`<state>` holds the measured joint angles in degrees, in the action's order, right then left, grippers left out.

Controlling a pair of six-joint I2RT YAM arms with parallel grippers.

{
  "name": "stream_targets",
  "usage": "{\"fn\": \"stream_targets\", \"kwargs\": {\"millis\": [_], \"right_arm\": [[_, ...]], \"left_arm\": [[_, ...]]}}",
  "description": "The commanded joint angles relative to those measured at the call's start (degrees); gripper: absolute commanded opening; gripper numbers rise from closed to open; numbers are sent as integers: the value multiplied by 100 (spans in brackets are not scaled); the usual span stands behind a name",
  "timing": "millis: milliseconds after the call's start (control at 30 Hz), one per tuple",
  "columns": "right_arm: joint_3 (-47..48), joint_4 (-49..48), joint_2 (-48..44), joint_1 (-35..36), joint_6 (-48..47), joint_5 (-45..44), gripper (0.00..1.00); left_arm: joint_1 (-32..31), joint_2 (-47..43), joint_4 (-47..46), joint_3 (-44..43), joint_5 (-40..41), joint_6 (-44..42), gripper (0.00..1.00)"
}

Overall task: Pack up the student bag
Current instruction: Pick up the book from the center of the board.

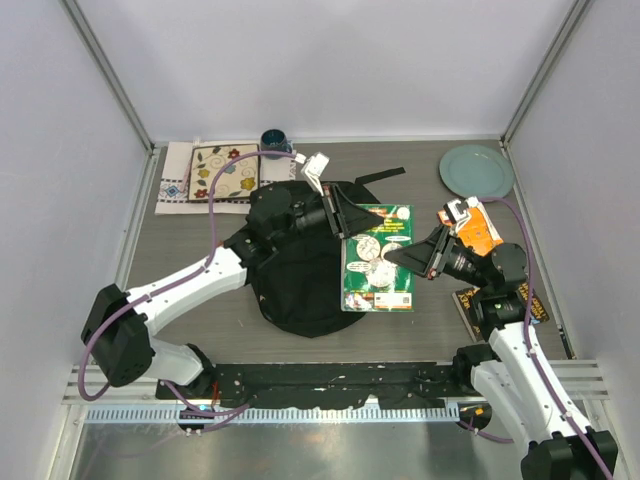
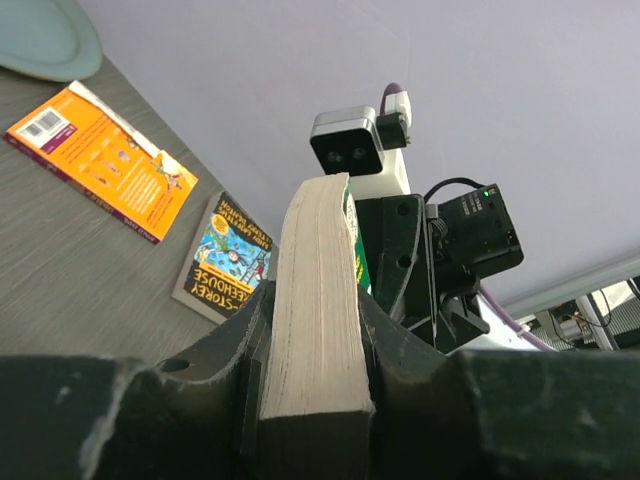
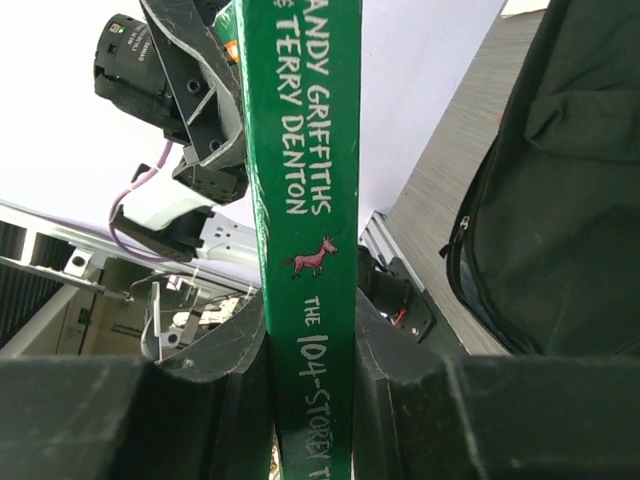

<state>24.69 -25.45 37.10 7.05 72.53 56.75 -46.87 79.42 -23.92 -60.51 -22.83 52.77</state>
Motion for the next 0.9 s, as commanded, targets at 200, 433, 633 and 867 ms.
{"fn": "stream_targets", "kwargs": {"millis": [200, 433, 633, 867], "right_arm": [[1099, 4200, -351, -28, -2638, -2079, 79], [204, 4611, -1450, 129, -1911, -2450, 85], [-377, 4049, -1839, 323, -1127, -2529, 86], [-465, 3153, -1286, 1008, -785, -3081, 86]], "left_arm": [[134, -1252, 1204, 619, 2120, -180, 0], [231, -2201, 899, 1435, 3881, 637, 0], [231, -2238, -200, 1868, 4305, 1200, 0], [231, -1886, -515, 1902, 4330, 1525, 0]]}}
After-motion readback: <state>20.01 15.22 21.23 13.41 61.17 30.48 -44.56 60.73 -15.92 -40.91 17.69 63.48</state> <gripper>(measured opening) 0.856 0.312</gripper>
